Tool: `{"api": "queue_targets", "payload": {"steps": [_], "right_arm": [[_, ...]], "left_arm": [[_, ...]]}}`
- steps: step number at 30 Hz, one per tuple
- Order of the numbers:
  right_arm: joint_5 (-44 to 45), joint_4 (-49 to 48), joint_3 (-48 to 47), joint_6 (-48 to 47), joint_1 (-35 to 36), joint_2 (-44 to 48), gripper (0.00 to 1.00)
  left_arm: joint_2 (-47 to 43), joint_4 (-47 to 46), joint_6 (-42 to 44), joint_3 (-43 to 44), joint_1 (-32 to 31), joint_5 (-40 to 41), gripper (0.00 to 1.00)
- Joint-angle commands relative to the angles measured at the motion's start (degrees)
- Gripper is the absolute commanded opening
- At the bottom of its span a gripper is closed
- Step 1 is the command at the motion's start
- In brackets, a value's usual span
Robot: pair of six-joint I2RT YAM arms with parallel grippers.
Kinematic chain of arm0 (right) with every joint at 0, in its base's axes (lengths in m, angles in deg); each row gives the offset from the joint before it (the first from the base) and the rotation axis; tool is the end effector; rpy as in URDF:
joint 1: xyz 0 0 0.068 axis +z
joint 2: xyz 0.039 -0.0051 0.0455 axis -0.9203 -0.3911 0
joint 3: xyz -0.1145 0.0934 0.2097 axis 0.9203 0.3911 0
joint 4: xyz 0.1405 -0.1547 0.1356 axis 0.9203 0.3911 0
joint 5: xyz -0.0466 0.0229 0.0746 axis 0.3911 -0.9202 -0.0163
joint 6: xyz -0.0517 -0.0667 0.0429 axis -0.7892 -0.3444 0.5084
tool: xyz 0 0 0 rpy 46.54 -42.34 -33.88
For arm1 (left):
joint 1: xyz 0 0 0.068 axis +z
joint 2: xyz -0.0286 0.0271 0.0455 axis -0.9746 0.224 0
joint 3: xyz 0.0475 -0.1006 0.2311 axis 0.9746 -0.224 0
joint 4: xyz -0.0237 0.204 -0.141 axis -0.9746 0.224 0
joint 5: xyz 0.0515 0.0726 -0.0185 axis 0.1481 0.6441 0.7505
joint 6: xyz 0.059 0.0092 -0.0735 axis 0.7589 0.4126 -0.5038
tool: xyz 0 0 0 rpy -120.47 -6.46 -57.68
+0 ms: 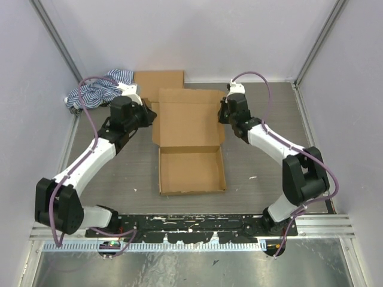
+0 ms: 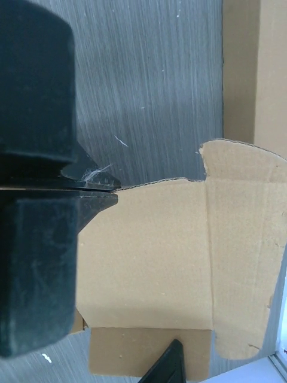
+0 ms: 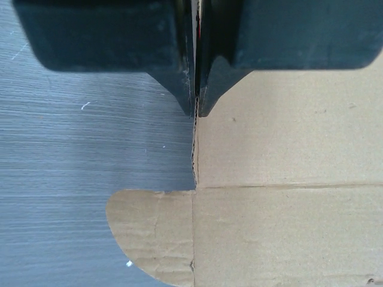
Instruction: Fold the paper box
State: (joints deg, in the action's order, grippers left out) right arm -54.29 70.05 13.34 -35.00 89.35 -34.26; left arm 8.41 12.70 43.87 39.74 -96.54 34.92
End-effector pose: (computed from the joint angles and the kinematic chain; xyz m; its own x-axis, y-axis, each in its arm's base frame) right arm 0.3756 0.1463 0.2300 -0.5141 0.1130 -0.8502 -0.1587 0.9616 0.2238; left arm 0.3299 -0.1253 0.2735 -0.5010 -0.2512 -0.8282 0.2306 0.8836 -0.4074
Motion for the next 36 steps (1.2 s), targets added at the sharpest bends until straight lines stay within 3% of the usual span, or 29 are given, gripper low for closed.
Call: {"api": "queue_targets", "payload": {"steps": [1,8,13,19,24,30,36], "right_arm": [[15.25,-15.55,4.15,-1.68,4.85,6.44,0.01],[29.75,-30.13,14.78,-5.61,11.97,13.11,0.01],[31.11,-42.26,22.68,-6.48,13.21,18.32,0.01],[27.68,-48.5,30.36,-7.29,13.38,25.19,0.01],[18.03,-49.72,35.55,-10.34,13.39,31.35,0.01],[9.61,-44.76,39.58,-12.84,13.58,40.02,0.01],[5.04,-38.29,40.1,-12.88,13.73,45.42,0.01]], "left_arm": [[-4.3,-6.97,4.49,-4.93,-2.73,5.2,0.02],[-10.83,-7.39,5.2,-10.47,-3.59,7.77,0.18],[-15.43,-5.61,5.13,-11.79,-3.89,8.69,0.35],[-22.97,-1.23,4.72,-11.79,-4.07,14.19,0.51],[-23.44,3.52,4.78,-9.31,-4.06,16.33,0.5],[-17.82,9.7,6.26,-2.53,-4.07,13.74,0.49],[-12.64,4.88,8.14,0.19,-4.07,10.59,0.49]]}}
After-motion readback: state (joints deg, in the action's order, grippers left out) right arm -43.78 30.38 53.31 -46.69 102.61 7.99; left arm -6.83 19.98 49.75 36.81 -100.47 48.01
